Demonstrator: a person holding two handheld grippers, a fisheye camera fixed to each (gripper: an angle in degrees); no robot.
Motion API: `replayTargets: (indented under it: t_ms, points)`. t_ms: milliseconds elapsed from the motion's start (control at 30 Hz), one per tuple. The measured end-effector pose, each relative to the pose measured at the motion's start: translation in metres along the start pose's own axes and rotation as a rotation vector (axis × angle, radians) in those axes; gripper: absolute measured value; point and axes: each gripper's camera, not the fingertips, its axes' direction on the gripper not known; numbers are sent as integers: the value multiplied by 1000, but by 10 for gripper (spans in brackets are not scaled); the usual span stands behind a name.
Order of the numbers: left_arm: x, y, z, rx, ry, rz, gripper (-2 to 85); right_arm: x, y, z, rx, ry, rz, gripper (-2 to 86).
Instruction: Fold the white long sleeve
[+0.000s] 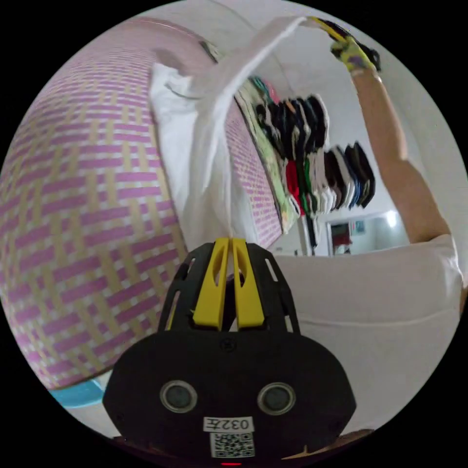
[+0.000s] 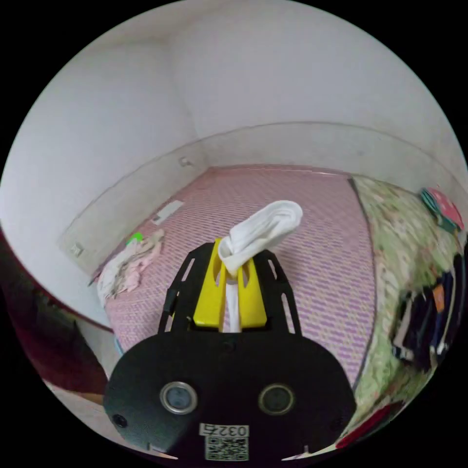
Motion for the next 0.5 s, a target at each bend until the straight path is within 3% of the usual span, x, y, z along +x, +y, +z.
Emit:
replayTargets:
  t_ms: [133, 233, 500]
  points:
    - [-68, 79, -62, 249, 74, -234, -12, -149, -28, -6, 61, -285, -301, 5]
    - [-97, 125, -80, 312, 51, -355, -12, -228, -30, 6, 58, -410, -409, 6]
    - [-130, 156, -69, 329, 36, -504, -12, -295, 2, 109, -174, -365, -488, 7]
